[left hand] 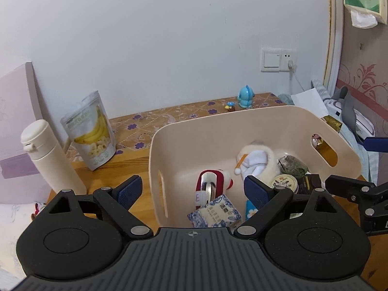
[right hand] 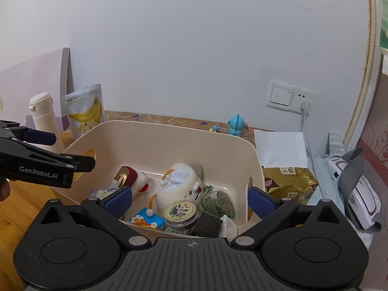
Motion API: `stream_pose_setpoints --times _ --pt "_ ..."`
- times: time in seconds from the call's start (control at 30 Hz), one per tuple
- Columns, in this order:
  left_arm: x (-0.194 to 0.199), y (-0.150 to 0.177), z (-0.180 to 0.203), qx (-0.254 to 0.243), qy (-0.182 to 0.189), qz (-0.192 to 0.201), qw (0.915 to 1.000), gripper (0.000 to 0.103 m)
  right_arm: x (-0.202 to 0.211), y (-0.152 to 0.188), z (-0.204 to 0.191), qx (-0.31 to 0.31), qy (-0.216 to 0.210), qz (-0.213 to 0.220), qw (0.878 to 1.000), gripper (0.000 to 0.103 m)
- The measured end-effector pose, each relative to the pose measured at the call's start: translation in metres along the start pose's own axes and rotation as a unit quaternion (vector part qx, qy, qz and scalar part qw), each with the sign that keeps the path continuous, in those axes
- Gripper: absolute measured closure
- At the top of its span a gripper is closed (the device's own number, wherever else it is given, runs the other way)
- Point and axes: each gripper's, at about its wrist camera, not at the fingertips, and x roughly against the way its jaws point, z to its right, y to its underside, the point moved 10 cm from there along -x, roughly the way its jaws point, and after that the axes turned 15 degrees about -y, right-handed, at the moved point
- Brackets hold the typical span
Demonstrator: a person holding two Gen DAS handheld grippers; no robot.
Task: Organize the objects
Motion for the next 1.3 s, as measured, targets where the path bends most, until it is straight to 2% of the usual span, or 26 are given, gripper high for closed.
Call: stream_pose_setpoints --times 0.27,0.67,1.3 --pt "0.031 0.013 -0.010 0.011 -0.012 0.013 0.9998 0.011 0.022 0.012 -0.010 -0.010 0.005 0.009 1.000 0.000" --pt "0.082 0.041 -0.014 0.024 -0.010 0.029 0.9992 0.011 0.061 0.040 -0.030 -0.014 0.013 0.016 1.000 0.000" --pt "0.146 0.086 -0.037 0.046 -0.024 0.047 0.9976 0.011 0.113 0.076 -0.058 -0.021 0.008 0.031 0.999 0.000"
